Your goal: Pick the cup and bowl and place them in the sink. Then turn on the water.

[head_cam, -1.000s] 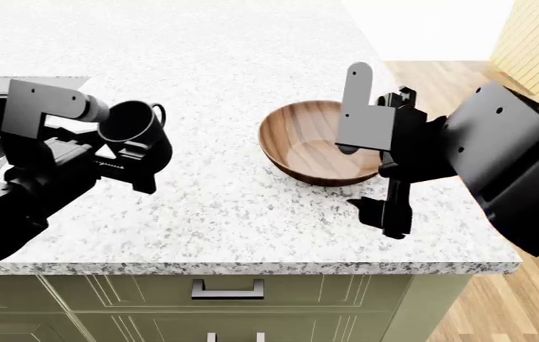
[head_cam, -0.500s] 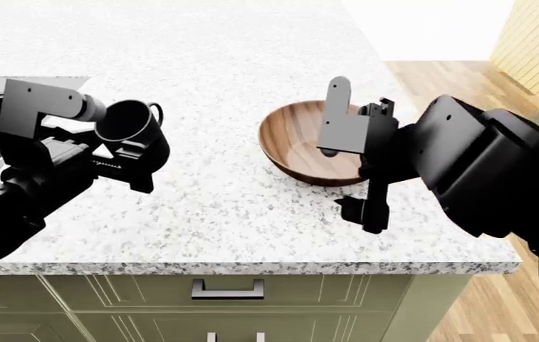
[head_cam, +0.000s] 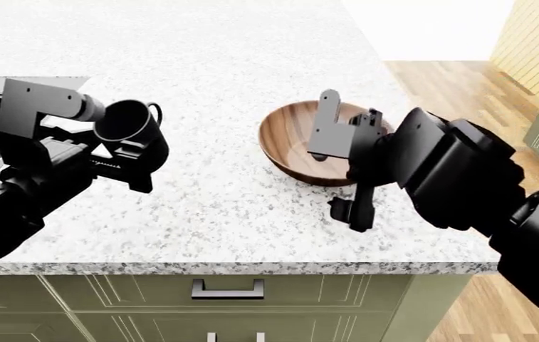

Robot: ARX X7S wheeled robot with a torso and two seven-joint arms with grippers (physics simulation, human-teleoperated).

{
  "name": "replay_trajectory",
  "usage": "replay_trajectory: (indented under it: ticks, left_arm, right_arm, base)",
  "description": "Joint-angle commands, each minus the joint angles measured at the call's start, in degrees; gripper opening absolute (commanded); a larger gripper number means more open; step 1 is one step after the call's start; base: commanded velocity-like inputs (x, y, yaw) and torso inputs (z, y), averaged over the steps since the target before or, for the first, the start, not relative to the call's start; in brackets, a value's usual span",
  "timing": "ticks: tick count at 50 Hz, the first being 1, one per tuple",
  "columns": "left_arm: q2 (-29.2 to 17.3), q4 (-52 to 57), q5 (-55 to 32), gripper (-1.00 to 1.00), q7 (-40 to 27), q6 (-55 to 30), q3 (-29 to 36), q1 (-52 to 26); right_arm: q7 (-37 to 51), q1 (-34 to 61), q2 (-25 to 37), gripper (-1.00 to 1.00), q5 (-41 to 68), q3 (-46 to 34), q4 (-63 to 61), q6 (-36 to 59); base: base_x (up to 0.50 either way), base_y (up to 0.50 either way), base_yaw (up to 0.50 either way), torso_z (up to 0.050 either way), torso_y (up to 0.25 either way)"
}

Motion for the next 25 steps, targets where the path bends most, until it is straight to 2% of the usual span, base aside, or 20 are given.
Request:
replay_trajectory:
  ticks: [1, 12, 13, 25]
  left_arm:
    - [0.0, -0.1, -0.8, -1.00, -0.7, 0.2, -0.1, -0.3]
    - [-0.3, -0.2, -0.7, -1.00, -0.5, 1.0, -0.3, 0.7]
    - [-0.3, -0.3, -0.7, -1.00, -0.5, 1.0, -0.3, 0.7]
    - [-0.3, -0.2, -1.0, -1.00, -0.7, 1.0, -0.3, 0.6]
  right_arm:
    - [1.4, -1.6, -2.3, 1.00, -1.2, -0.8, 6.5, -3.1]
    - [1.5, -1.3, -4.4, 1.00, -1.8, -1.3, 10.7, -4.7]
    - [1.5, -1.3, -4.5, -1.00, -1.8, -1.3, 10.8, -4.8]
    - [1.5, -1.2, -3.8, -1.00, -2.0, -1.5, 9.7, -5.0]
  base:
    - [0.00, 0.00, 0.00, 0.000, 0.000]
    - [0.00, 0.00, 0.00, 0.000, 0.000]
    - [0.00, 0.00, 0.00, 0.000, 0.000]
    - [0.00, 0.00, 0.00, 0.000, 0.001]
